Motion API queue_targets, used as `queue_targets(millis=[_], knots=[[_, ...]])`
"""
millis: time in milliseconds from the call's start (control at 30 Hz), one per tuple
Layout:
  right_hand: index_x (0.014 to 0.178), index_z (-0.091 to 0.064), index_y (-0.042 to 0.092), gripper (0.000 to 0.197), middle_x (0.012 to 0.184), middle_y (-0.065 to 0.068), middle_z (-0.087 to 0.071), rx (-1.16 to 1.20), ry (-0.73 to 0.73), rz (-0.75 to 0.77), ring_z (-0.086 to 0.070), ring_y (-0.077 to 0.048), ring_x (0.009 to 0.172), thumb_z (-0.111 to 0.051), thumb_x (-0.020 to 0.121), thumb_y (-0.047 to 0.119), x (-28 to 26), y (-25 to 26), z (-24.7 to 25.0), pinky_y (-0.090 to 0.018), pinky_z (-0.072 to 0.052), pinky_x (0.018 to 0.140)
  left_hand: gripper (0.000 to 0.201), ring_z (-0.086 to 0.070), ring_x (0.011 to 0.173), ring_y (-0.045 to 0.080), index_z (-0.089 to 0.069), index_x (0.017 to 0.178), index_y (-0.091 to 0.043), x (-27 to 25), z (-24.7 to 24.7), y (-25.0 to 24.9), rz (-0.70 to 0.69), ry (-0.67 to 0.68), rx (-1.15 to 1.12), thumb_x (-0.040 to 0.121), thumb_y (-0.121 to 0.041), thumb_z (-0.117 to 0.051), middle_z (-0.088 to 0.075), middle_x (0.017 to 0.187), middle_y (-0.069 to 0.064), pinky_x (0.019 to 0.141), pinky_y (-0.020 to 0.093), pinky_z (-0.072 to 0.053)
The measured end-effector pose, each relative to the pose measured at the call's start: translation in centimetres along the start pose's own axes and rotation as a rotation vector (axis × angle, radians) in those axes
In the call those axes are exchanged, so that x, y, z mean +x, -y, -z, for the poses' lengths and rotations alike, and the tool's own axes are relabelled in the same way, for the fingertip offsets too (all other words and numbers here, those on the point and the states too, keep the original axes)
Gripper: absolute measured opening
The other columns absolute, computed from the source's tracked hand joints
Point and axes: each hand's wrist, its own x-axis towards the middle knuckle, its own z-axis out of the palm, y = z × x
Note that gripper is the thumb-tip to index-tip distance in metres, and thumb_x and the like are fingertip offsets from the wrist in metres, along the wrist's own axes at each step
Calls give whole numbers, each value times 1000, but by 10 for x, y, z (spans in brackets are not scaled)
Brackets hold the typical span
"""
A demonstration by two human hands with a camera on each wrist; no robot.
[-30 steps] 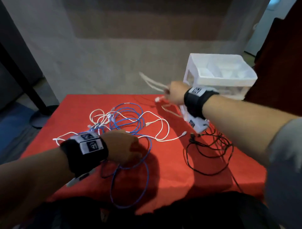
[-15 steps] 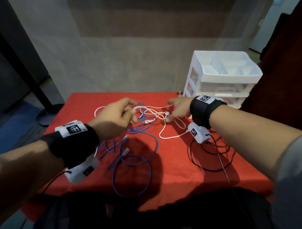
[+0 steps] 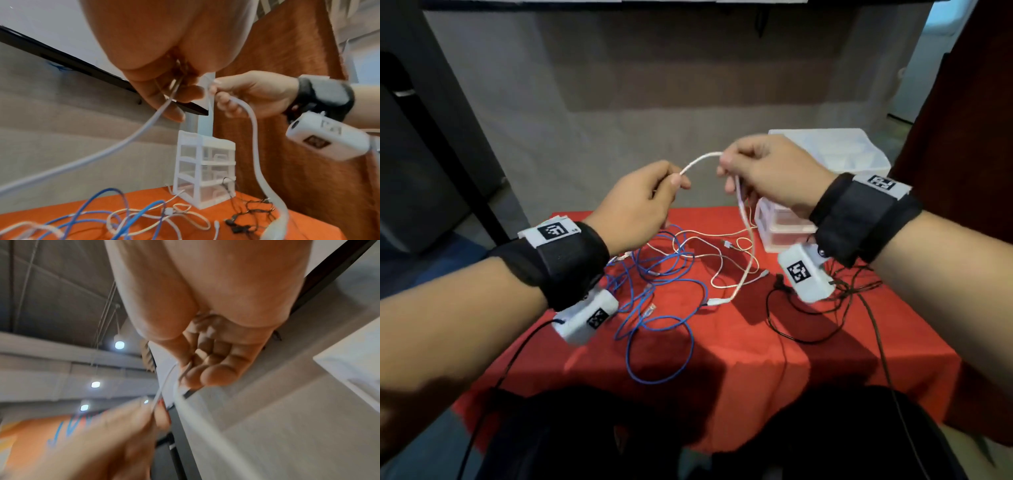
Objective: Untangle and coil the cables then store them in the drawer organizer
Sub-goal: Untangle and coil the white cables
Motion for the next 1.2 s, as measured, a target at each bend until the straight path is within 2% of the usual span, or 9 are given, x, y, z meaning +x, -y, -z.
queue_targets(millis=[67,267,367,500,633,767,933,1067,1200], knots=[[86,-70,8,23,59,1,-59,12,-187,29,-49,-7,44,-55,102,16,-1,10,21,-22,-41,44,24,-63,54,23,-63,103,-21,-7,7,8,23,14,86,108,-28,-41,-54,74,23,58,34,-49],[92,-73,10,23,70,-7,-58,25,-520,36,-52,-11,57,-55,99,22,-15,15,72,-25,-42,55,27,-58,61,13,-66,98,-22,-26,32,40,169,4,308,107,-30,-42,-64,69,8,60,26,-40],[91,-77,17,21,84,-7,-65,-121,-397,-25,-52,-19,76,-61,97,28,-30,9,74,-29,-38,66,28,-61,62,24,-67,97,-19,-22,40,39,210,-136,259,107,-28,-43,-64,68,15,64,24,-47],[101,-78,11,16,88,-5,-74,-45,-58,-73,-56,-14,65,-66,98,21,-46,12,45,-33,-45,64,23,-56,47,11,-67,94,-22,-3,38,-7,199,-260,-77,105,-24,-47,-51,60,2,66,36,-59],[119,-66,-3,22,91,-17,-70,162,132,-77,-64,-19,67,-60,101,9,-49,25,-4,-23,-55,61,16,-55,57,10,-59,102,-9,12,26,-77,198,-183,-526,106,-14,-45,-60,73,3,65,30,-55],[114,-58,-3,15,87,-15,-72,394,297,-92,-69,-20,68,-53,104,7,-46,39,-38,-26,-58,66,21,-69,78,12,-55,105,-12,16,16,-108,186,-76,-741,111,-19,-36,-75,92,5,74,25,-56],[102,-60,2,11,79,-12,-69,509,201,-127,-65,-18,63,-53,105,11,-40,42,-40,-26,-56,62,21,-73,91,16,-53,107,-12,12,20,-115,197,-114,-930,111,-21,-35,-75,99,6,86,35,-58],[101,-63,2,14,87,-18,-65,400,68,-113,-64,-19,62,-55,105,13,-26,26,-23,-30,-56,65,18,-70,92,9,-57,107,-21,15,19,-93,181,-220,-641,109,-28,-40,-72,111,2,79,29,-52],[96,-66,4,13,86,-17,-66,261,-83,-77,-68,-19,65,-58,103,11,5,13,3,-32,-58,69,13,-66,78,5,-56,107,-19,17,-7,-41,282,-292,-421,107,-28,-46,-61,100,0,81,32,-52]])
